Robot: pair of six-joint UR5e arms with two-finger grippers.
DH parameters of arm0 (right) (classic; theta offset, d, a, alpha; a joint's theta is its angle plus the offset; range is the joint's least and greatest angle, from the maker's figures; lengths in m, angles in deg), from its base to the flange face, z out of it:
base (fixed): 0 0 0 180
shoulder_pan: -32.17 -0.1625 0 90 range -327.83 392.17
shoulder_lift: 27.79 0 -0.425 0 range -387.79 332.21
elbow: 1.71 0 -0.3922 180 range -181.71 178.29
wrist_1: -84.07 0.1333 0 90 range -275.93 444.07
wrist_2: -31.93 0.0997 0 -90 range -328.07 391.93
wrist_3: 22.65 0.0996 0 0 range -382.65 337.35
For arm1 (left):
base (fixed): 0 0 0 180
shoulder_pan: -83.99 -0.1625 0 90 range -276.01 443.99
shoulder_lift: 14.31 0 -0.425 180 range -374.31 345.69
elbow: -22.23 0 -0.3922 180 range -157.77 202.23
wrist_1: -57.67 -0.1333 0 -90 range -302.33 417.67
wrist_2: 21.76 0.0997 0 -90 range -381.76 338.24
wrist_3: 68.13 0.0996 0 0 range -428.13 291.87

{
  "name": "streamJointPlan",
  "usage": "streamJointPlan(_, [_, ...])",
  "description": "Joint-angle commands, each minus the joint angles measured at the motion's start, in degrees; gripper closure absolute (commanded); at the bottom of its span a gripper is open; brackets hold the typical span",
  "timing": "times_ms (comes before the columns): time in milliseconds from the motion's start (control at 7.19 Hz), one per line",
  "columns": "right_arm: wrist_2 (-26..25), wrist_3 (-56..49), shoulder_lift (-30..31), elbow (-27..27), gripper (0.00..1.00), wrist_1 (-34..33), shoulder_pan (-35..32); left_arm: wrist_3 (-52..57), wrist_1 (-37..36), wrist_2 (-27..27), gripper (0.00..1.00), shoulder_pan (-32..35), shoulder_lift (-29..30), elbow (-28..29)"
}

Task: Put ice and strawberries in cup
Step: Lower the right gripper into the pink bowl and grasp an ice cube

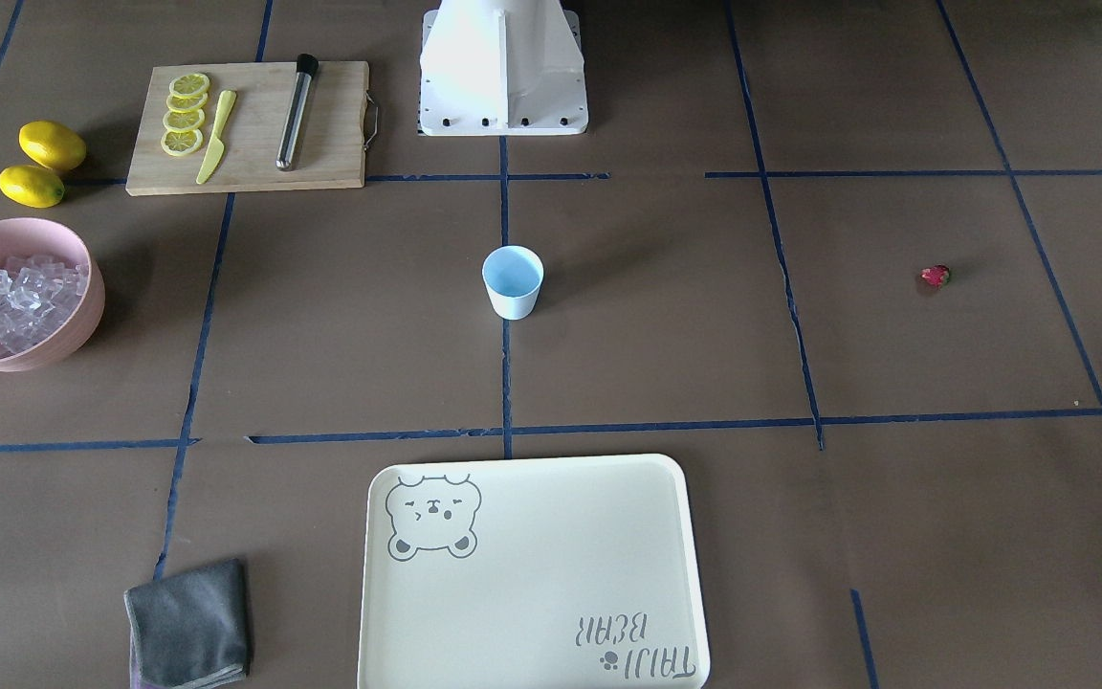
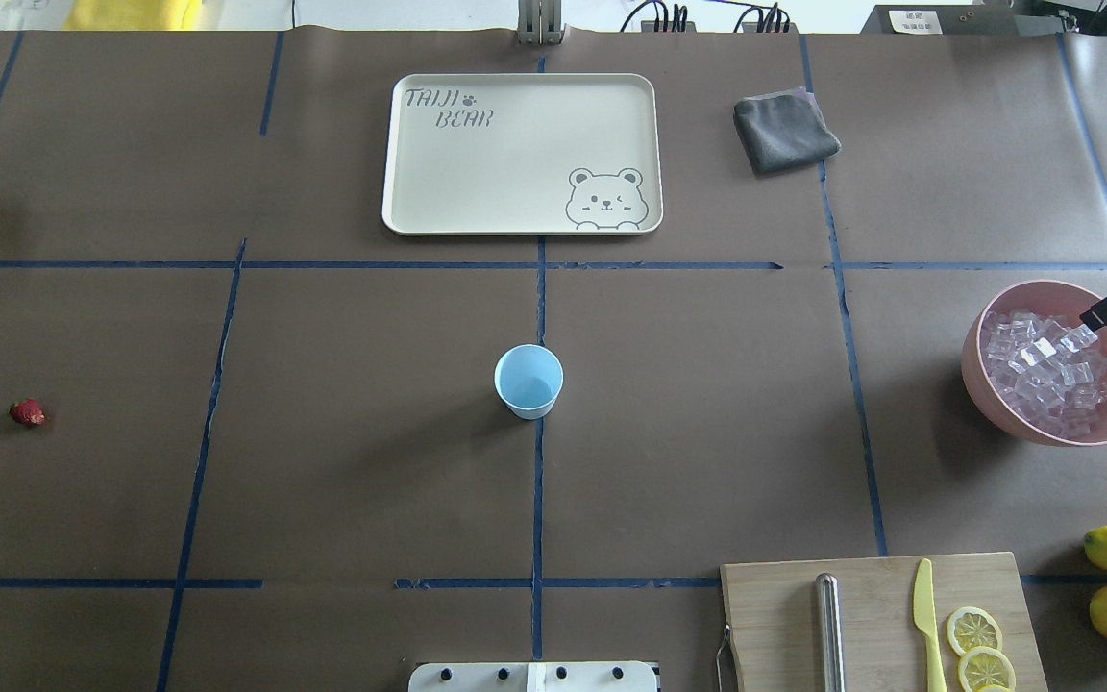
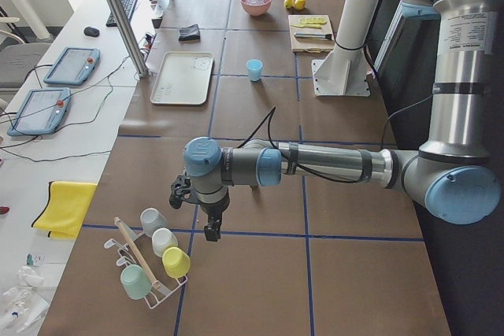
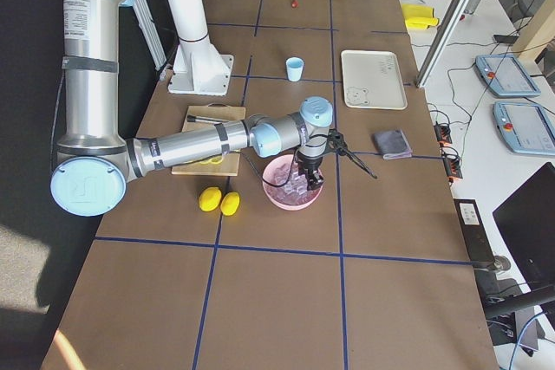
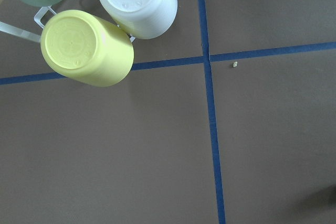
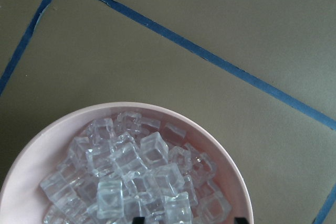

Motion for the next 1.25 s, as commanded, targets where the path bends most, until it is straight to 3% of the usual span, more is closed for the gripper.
streamJointPlan(0, [0.09, 0.07, -1.49, 2.66, 0.40, 0.10, 0.74, 0.00, 0.00, 0.00, 0.00, 0.00, 0.03, 0.00])
streamJointPlan(1113, [0.79, 0.86, -1.67, 4.33, 0.41, -0.17, 2.31, 0.09, 0.00, 0.00, 0.00, 0.00, 0.03, 0.00])
